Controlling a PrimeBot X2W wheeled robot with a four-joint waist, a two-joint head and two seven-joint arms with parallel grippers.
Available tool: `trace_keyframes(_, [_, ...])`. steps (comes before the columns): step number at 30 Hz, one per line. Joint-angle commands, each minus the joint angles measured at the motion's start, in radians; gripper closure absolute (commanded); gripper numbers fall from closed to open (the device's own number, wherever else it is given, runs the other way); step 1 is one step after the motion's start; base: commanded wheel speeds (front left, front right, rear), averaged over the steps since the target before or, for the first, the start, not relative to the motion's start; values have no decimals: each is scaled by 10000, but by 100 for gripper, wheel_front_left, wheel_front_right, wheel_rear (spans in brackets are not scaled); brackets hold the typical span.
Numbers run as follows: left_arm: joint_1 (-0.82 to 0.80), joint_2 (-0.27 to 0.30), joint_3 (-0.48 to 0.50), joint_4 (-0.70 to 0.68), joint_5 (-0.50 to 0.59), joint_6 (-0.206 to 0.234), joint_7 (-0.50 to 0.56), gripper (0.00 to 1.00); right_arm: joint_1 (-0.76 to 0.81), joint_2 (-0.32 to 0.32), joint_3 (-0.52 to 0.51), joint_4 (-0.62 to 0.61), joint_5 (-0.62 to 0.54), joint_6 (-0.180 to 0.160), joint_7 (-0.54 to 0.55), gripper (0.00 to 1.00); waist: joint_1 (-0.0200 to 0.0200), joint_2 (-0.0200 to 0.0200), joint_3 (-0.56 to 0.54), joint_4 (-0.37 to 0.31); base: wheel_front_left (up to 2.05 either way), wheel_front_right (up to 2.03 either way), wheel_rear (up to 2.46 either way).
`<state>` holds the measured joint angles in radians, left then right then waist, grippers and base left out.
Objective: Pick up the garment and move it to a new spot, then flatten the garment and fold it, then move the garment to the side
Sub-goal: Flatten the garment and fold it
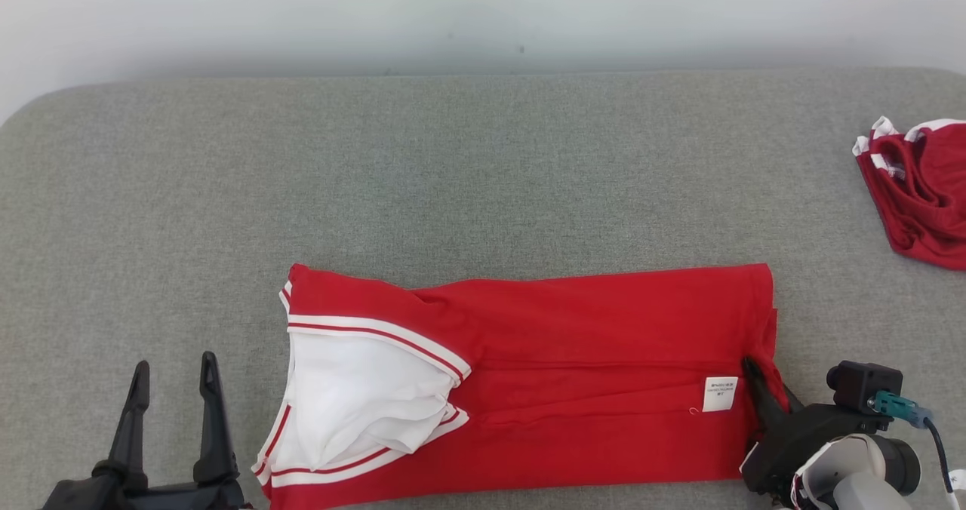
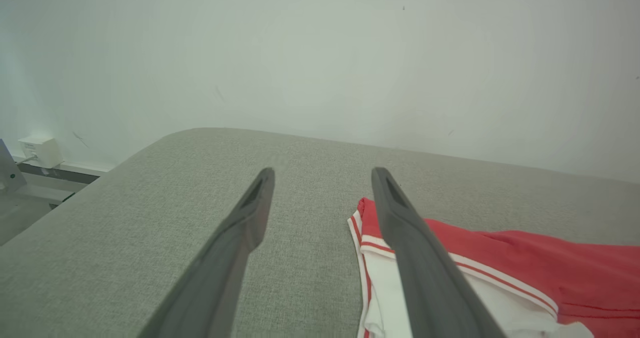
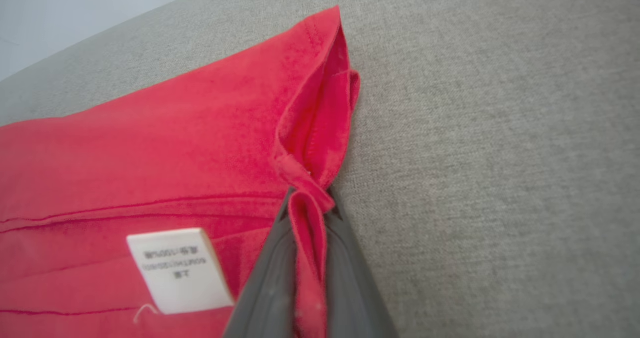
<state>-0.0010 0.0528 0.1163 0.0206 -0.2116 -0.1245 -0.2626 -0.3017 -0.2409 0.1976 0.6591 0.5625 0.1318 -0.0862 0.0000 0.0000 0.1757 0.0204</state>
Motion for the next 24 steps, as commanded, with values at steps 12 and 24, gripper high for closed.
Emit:
trace_keyframes(12, [408,-27,-114,135,78,-47,-27,0,-437,-1510,-881,758,229,-31,-572,100,0,0,-517,-107,0,0,0])
trace_keyframes(24, [760,-29,46,86,278,-57,-27,0,-211,-1495,-1005,-254,-312,-29,-201,100,0,0,-1066,-323,0,0,0])
